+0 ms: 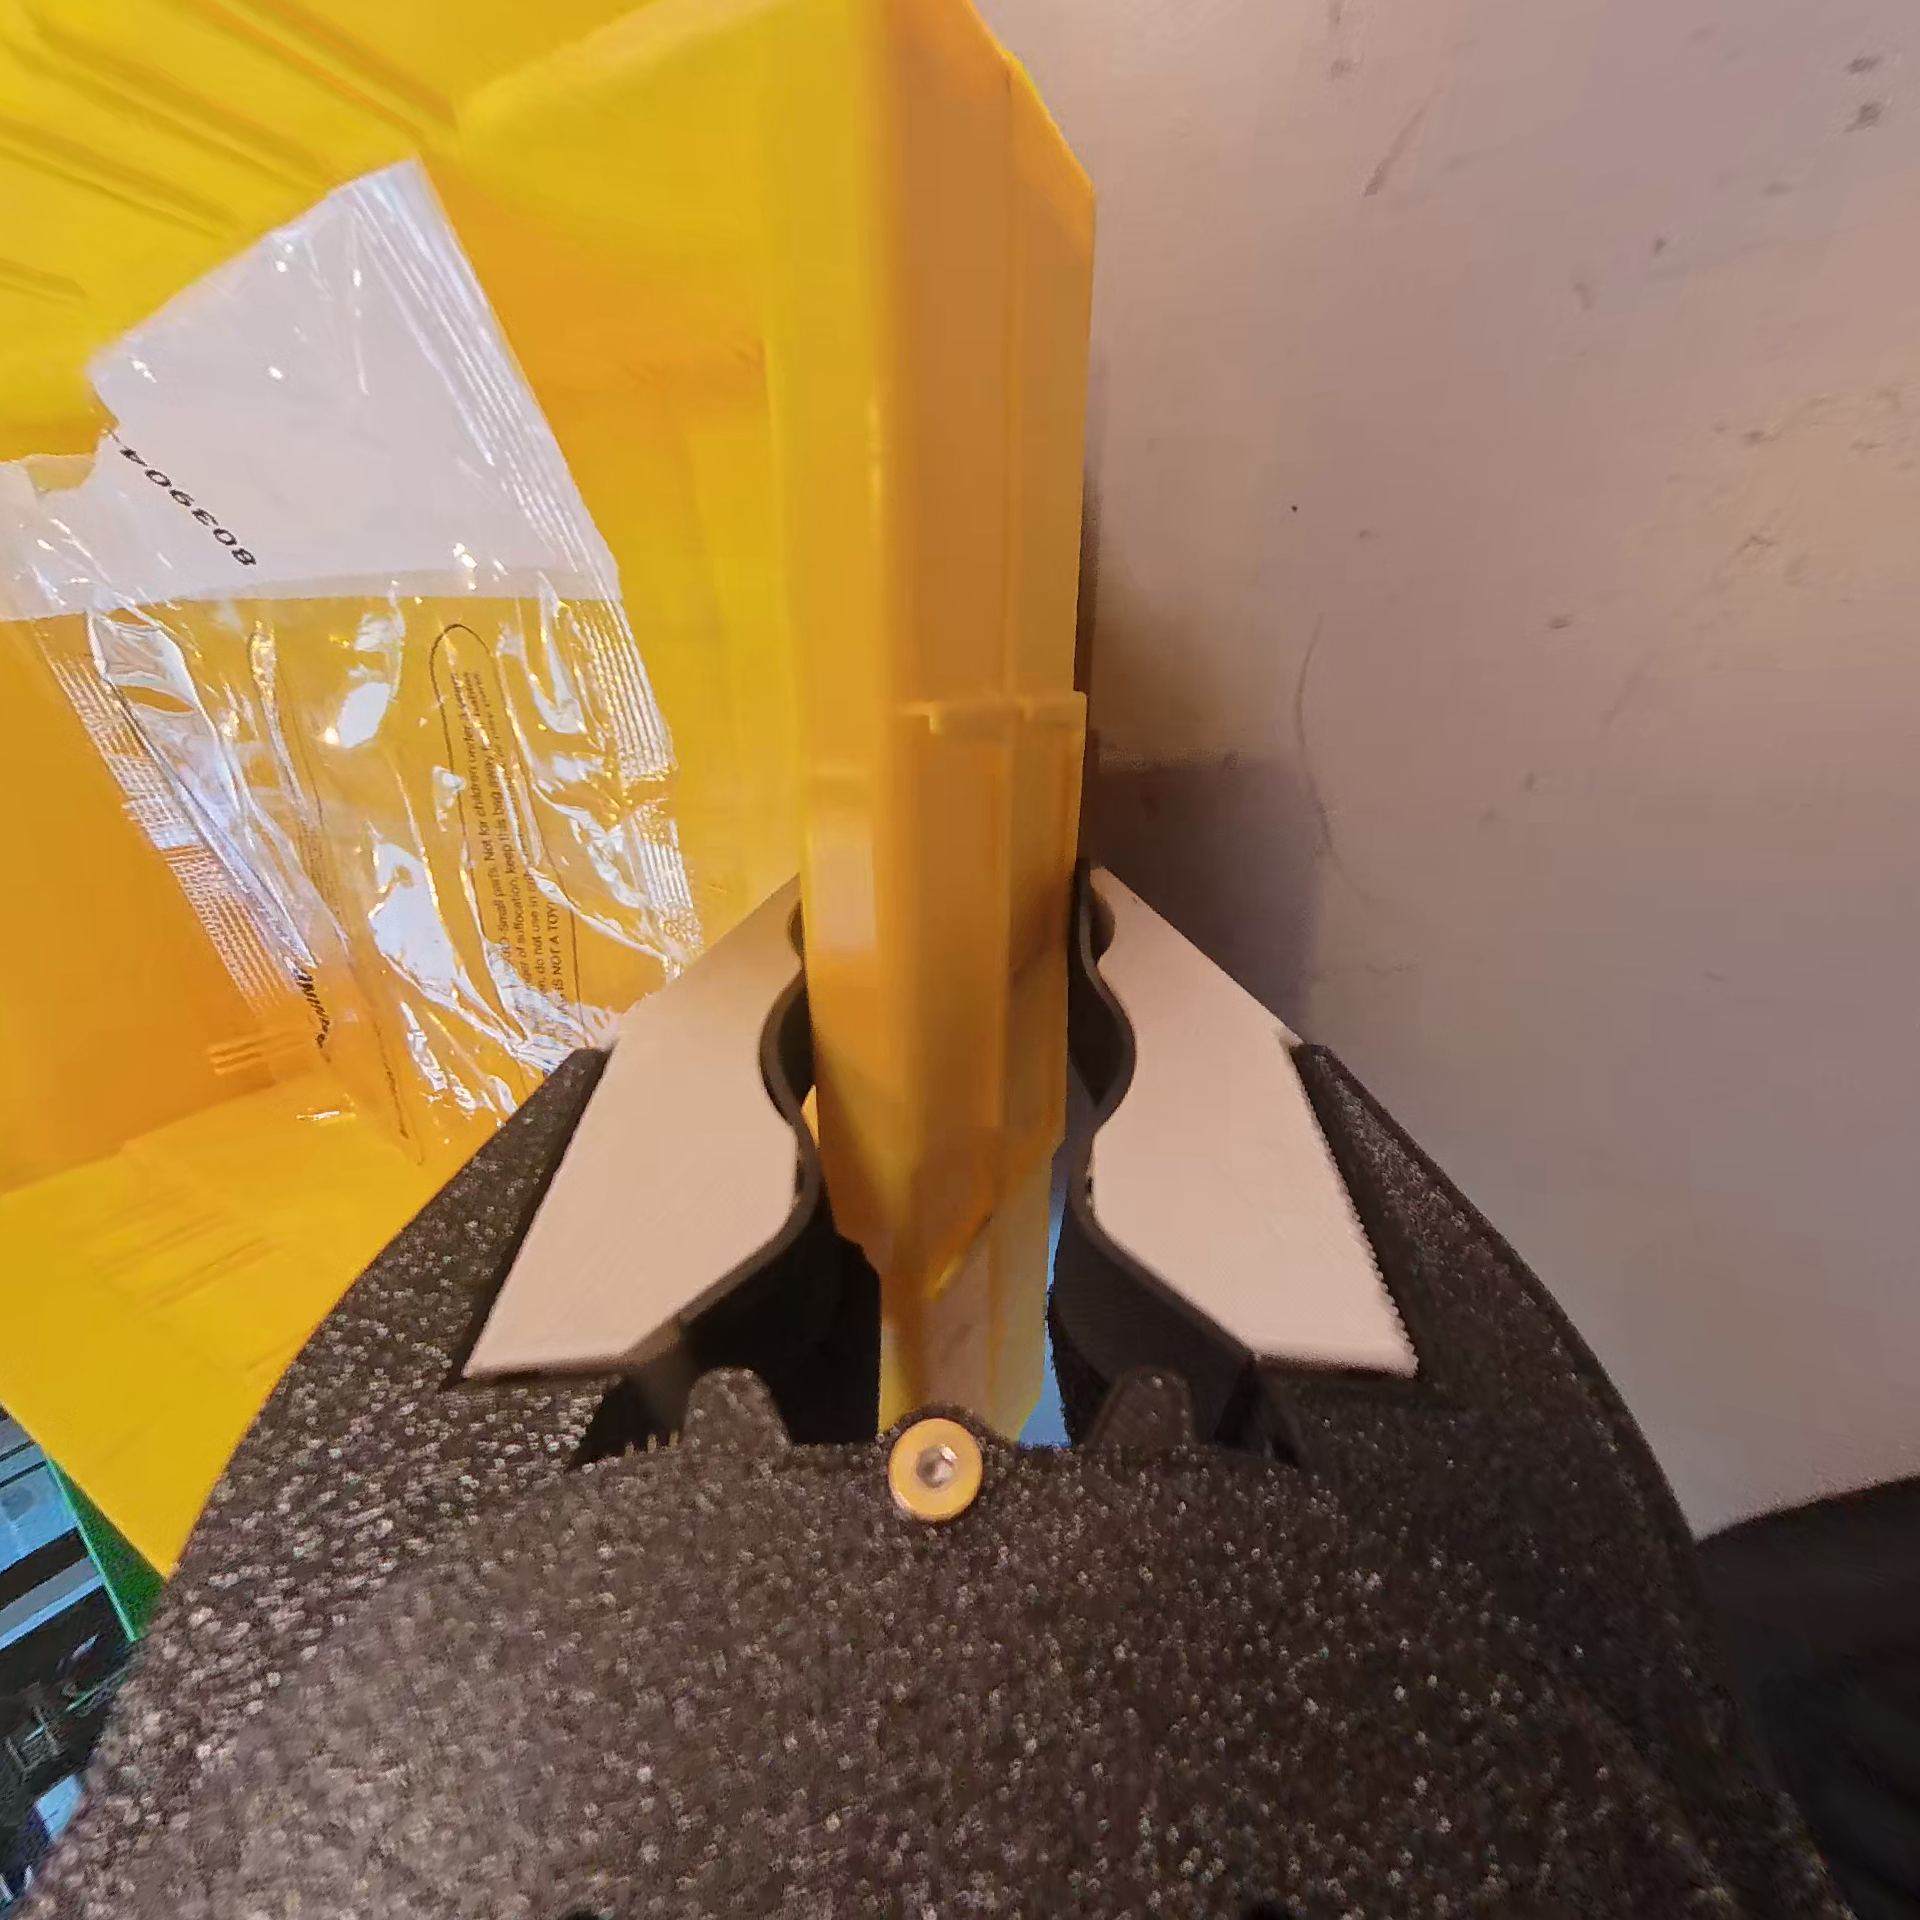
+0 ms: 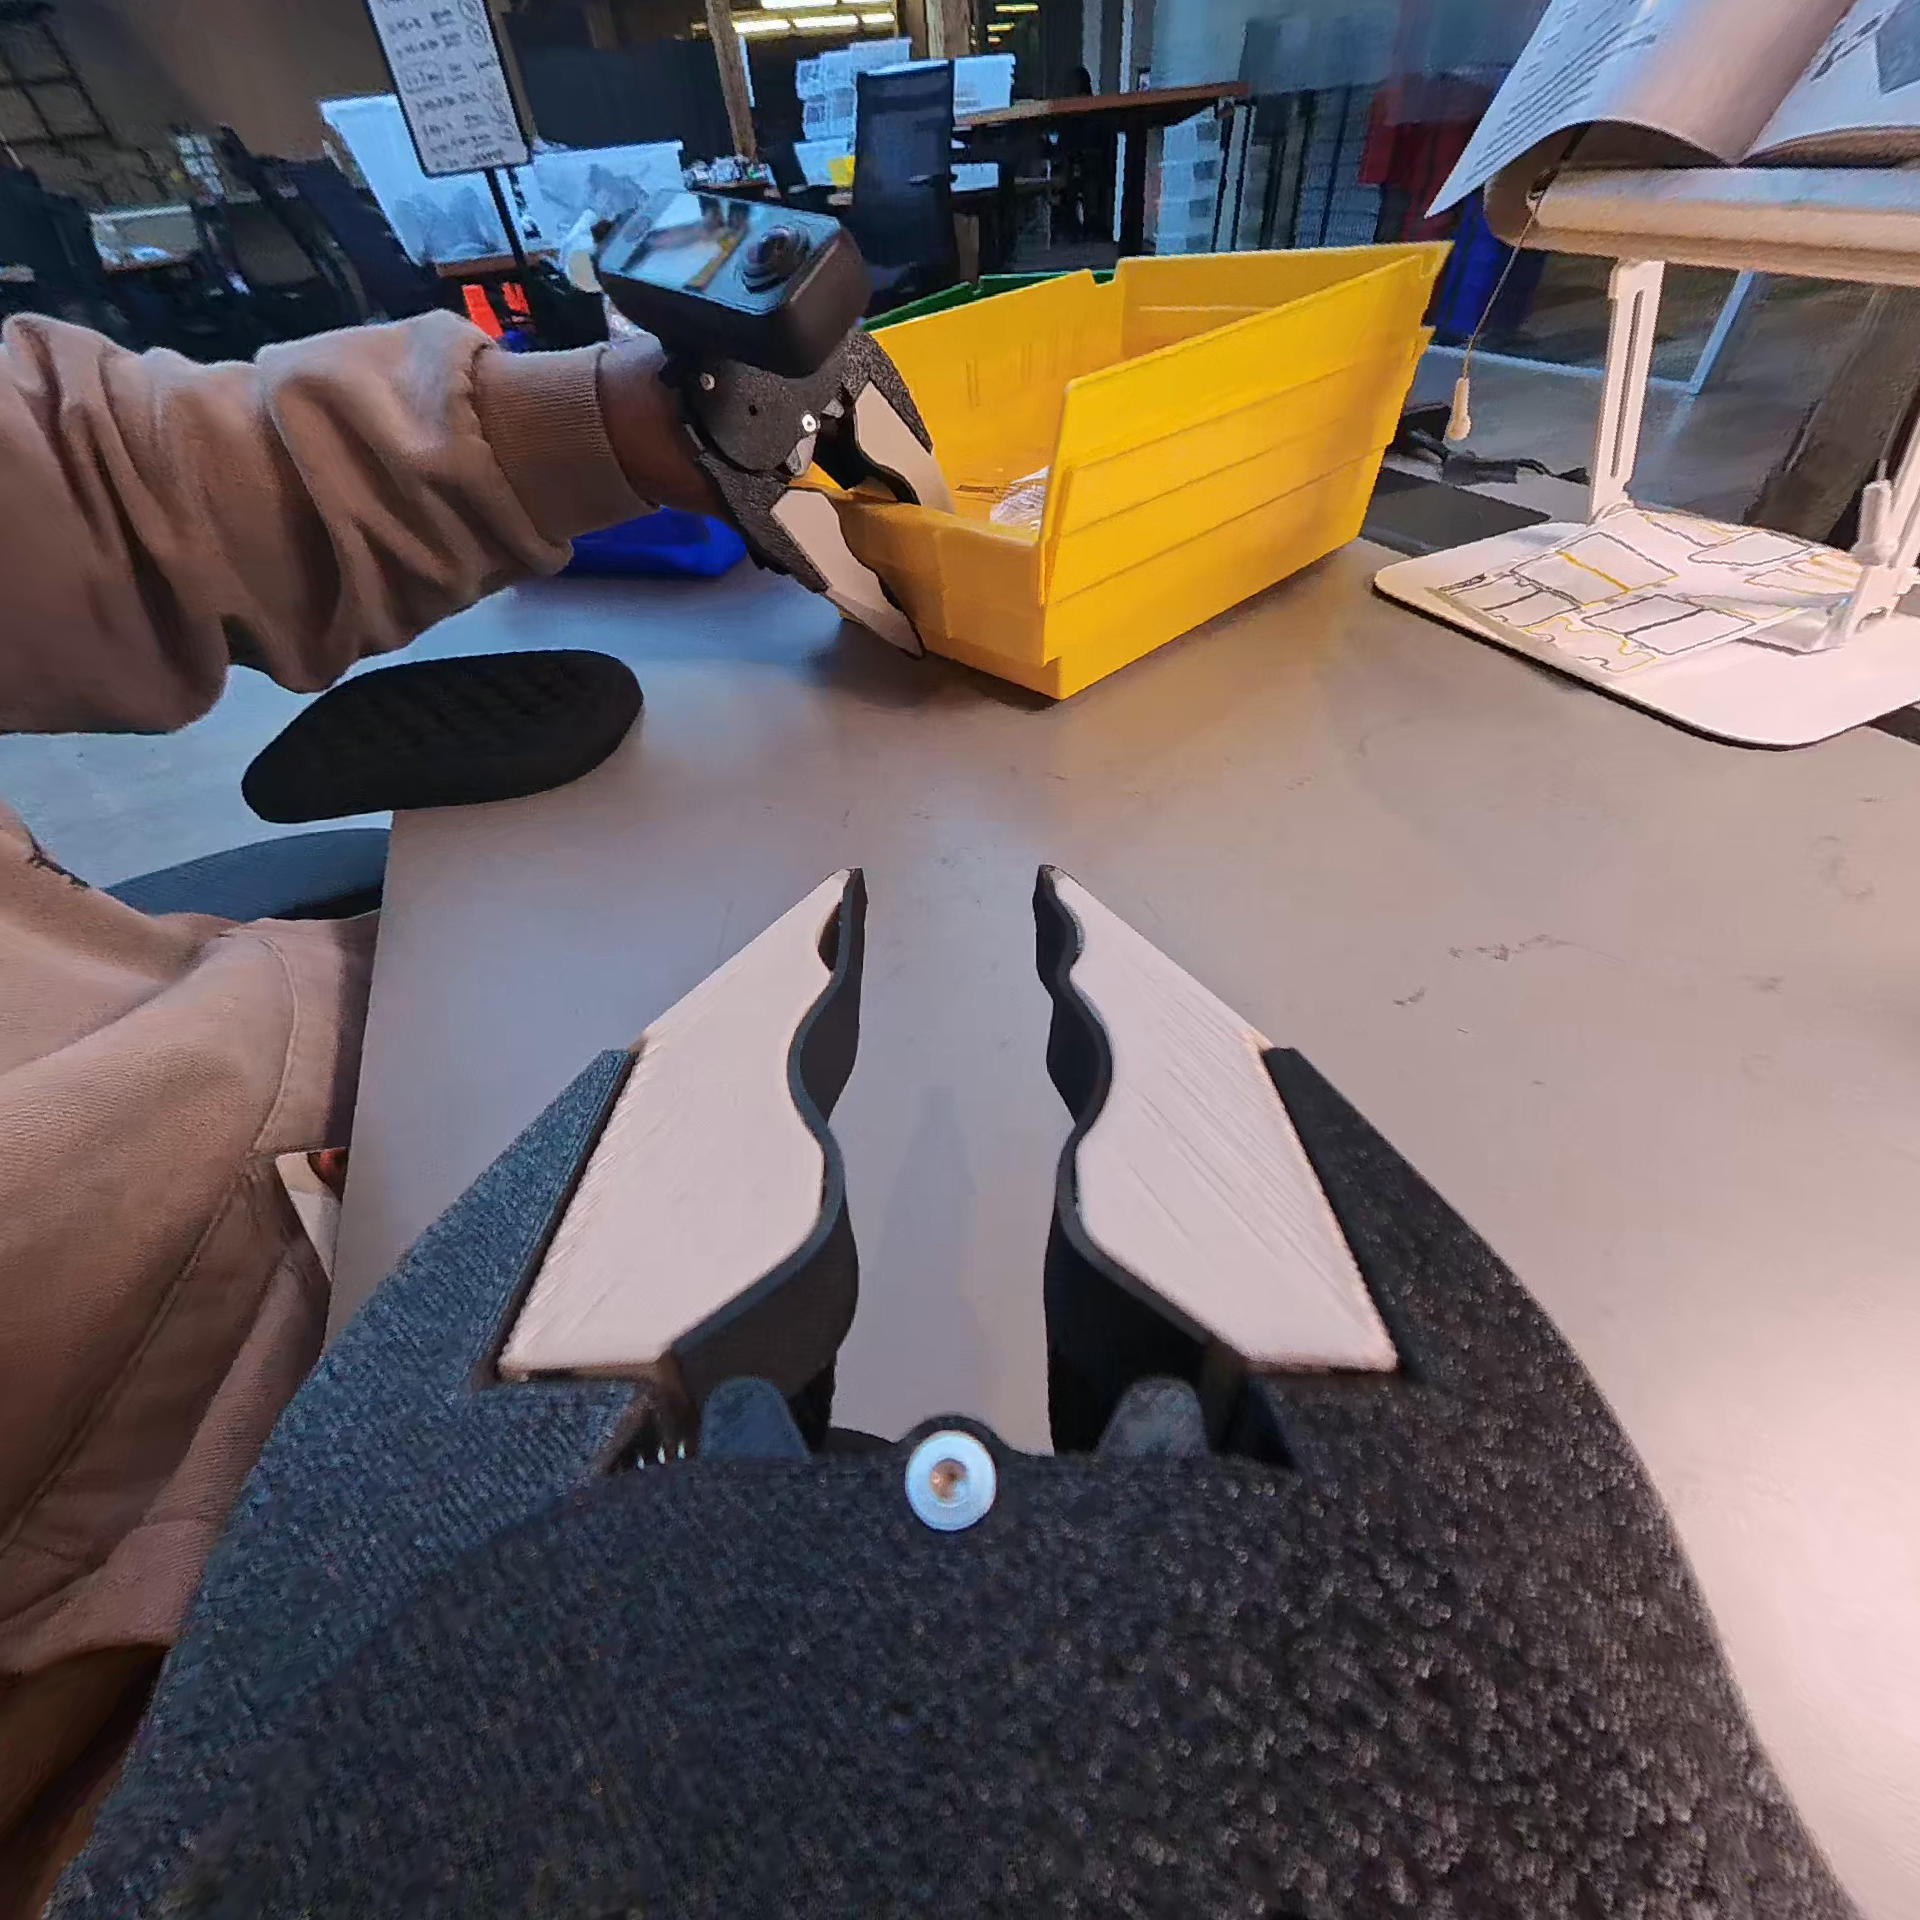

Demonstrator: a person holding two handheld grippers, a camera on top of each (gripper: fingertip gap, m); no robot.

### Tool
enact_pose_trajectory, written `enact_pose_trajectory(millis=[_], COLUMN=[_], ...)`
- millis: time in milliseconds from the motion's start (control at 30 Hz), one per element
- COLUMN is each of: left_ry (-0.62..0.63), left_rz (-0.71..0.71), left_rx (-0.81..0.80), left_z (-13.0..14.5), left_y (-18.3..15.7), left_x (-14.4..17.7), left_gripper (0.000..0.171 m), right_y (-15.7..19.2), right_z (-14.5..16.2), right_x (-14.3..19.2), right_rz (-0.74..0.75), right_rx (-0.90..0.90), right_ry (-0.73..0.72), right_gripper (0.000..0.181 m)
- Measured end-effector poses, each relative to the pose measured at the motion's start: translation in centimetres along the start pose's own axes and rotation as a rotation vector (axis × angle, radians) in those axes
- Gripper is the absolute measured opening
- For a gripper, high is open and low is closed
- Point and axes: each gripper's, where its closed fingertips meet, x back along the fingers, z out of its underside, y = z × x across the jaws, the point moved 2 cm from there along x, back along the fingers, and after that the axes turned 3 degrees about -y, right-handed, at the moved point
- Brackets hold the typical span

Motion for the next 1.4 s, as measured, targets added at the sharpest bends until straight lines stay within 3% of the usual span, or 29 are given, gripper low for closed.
enact_pose_trajectory(millis=[200, 367, 500, 633, 800, 967, 1167, 1333, 1400], left_ry=[-0.057, -0.095, -0.064, 0.118, 0.324, 0.452, 0.488, 0.409, 0.352], left_rz=[-0.057, -0.131, -0.245, -0.359, -0.357, -0.276, -0.184, -0.126, -0.08], left_rx=[0.021, 0.082, 0.125, 0.153, 0.218, 0.248, 0.305, 0.331, 0.385], left_z=[-0.2, -0.3, 1.5, 6.4, 13.5, 19.7, 22.8, 22.9, 22.5], left_y=[-0.5, 1.1, 6.2, 14.0, 22.4, 25.0, 23.9, 23.9, 23.5], left_x=[2.4, 8.0, 13.0, 15.1, 12.5, 6.7, 0.0, -1.1, -1.4], left_gripper=[0.043, 0.043, 0.042, 0.042, 0.042, 0.043, 0.045, 0.051, 0.044], right_y=[-0.3, -0.3, -0.2, -0.2, -0.5, -0.8, -1.4, -1.4, -1.3], right_z=[-0.2, -0.2, -0.2, -0.2, -0.1, -0.5, -0.7, -0.8, -0.7], right_x=[0.2, 0.2, 0.2, 0.1, 0.1, 0.6, 0.8, 0.9, 0.9], right_rz=[0.002, -0.006, -0.009, -0.007, 0.002, 0.024, 0.017, 0.011, 0.009], right_rx=[-0.024, -0.041, -0.034, -0.031, -0.042, -0.051, -0.107, -0.117, -0.113], right_ry=[-0.016, -0.016, -0.016, -0.013, -0.007, -0.047, -0.074, -0.081, -0.08], right_gripper=[0.032, 0.032, 0.032, 0.032, 0.032, 0.032, 0.032, 0.032, 0.032])
